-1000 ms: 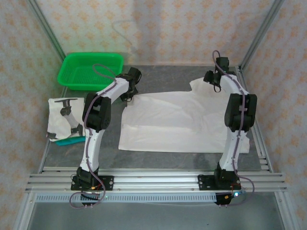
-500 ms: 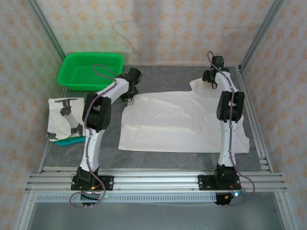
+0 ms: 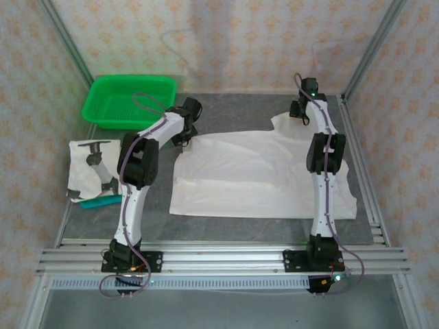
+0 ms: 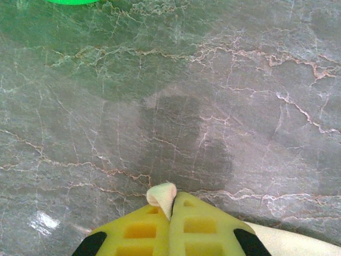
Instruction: Fold and stack the t-shirts
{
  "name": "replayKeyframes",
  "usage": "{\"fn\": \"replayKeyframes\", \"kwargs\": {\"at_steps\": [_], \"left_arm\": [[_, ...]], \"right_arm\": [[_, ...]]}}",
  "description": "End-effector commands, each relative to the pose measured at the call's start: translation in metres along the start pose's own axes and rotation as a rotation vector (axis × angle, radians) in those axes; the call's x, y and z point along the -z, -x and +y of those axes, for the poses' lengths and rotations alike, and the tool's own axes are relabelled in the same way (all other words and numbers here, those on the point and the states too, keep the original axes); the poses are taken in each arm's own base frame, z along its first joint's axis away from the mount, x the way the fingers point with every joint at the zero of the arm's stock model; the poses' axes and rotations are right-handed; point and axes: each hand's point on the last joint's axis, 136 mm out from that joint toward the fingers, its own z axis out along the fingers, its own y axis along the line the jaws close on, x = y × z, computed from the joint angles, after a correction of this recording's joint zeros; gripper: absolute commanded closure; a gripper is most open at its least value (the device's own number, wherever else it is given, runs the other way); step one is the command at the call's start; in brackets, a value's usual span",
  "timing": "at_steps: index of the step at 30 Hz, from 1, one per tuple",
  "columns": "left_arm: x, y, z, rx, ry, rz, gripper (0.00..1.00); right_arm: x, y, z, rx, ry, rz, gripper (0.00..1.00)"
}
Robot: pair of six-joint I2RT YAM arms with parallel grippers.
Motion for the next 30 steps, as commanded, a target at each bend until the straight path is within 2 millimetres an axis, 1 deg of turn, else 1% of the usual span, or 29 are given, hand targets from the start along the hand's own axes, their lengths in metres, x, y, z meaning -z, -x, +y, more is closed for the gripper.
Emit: {"fn": "replayKeyframes", "kwargs": {"at_steps": [1, 3, 5, 7, 10, 12, 14, 16, 18, 21, 23, 26, 30], "left_arm": [[0.024, 0.01, -0.004, 0.011, -0.034, -0.029, 1.0], [0.025, 0.01, -0.004, 0.011, -0.037, -0.029, 1.0], [0.026, 0.01, -0.005, 0.011, -0.042, -0.029, 1.0], [0.027, 0.011, -0.006, 0.009, -0.043, -0.03, 1.0], [0.028, 0.013, -0.007, 0.011, -0.047, -0.036, 1.0], [0.03, 0.014, -0.008, 0.013, -0.048, -0.038, 1.0], [0.033, 0.017, -0.009, 0.018, -0.052, -0.047, 1.0], [0.04, 0.024, -0.01, 0.024, -0.054, -0.062, 1.0], [0.049, 0.03, -0.011, 0.031, -0.065, -0.077, 1.0], [0.06, 0.035, -0.013, 0.036, -0.086, -0.092, 1.0], [0.066, 0.037, -0.01, 0.04, -0.081, -0.098, 1.0], [0.074, 0.038, -0.004, 0.041, -0.072, -0.106, 1.0], [0.082, 0.038, 0.001, 0.039, -0.075, -0.108, 1.0]], "right_arm": [[-0.021, -0.08, 0.009, 0.137, -0.072, 0.273, 0.54], [-0.022, -0.087, 0.009, 0.157, -0.098, 0.292, 0.66], [-0.02, -0.086, 0.005, 0.144, -0.114, 0.289, 0.91], [-0.015, -0.08, 0.004, 0.126, -0.099, 0.273, 1.0], [0.002, -0.056, 0.004, 0.081, -0.062, 0.207, 1.0], [0.022, -0.032, 0.005, 0.032, -0.023, 0.14, 1.0], [0.044, -0.009, 0.008, 0.003, 0.012, 0.074, 1.0], [0.07, 0.012, 0.008, -0.008, 0.022, 0.007, 1.0], [0.093, 0.024, 0.007, -0.02, 0.025, -0.033, 1.0], [0.121, 0.025, 0.005, -0.04, 0.025, -0.065, 1.0], [0.135, 0.023, 0.004, -0.05, 0.035, -0.1, 1.0], [0.162, 0.021, 0.001, -0.058, 0.036, -0.158, 1.0], [0.188, 0.005, -0.005, -0.065, 0.025, -0.17, 1.0]]}}
